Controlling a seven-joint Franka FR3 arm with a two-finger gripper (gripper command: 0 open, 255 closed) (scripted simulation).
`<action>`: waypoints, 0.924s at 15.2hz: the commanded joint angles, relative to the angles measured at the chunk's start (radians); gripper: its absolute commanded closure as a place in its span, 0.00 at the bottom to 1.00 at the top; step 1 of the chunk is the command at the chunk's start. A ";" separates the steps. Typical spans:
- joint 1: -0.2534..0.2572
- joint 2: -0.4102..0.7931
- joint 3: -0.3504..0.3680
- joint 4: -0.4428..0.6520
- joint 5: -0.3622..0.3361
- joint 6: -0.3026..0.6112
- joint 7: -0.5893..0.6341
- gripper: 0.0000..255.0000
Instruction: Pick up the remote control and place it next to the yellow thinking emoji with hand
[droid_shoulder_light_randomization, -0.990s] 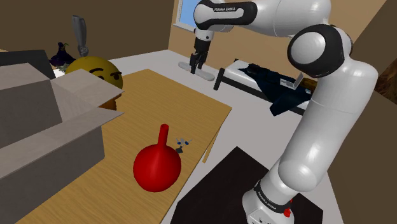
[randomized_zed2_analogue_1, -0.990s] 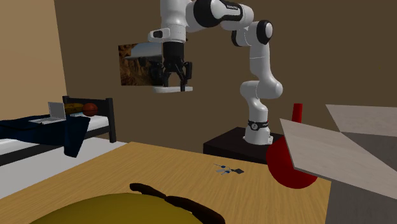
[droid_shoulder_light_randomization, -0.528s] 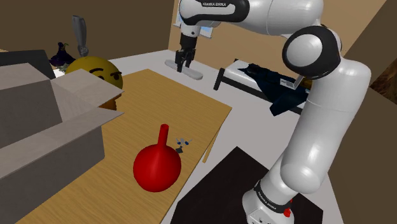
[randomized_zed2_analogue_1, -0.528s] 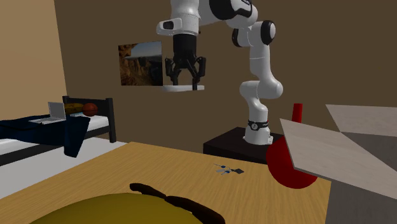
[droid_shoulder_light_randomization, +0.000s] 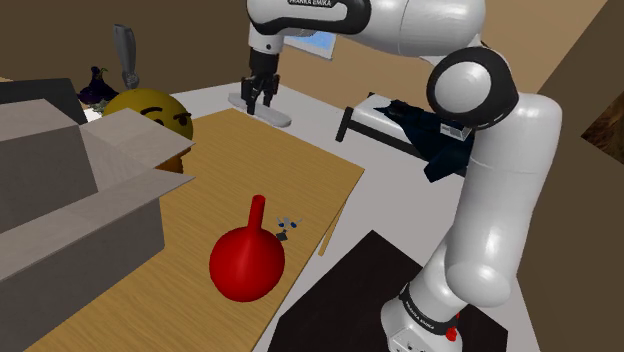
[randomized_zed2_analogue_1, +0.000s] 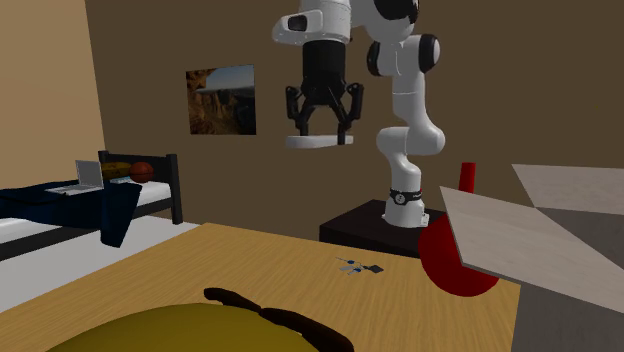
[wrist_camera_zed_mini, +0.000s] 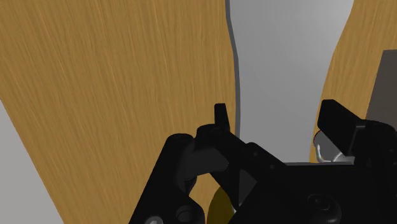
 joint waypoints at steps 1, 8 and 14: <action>0.024 0.053 0.012 0.081 -0.003 -0.028 0.038 1.00; 0.122 0.252 0.046 0.393 -0.016 -0.144 0.164 1.00; 0.121 0.227 0.046 0.271 -0.016 -0.048 0.166 1.00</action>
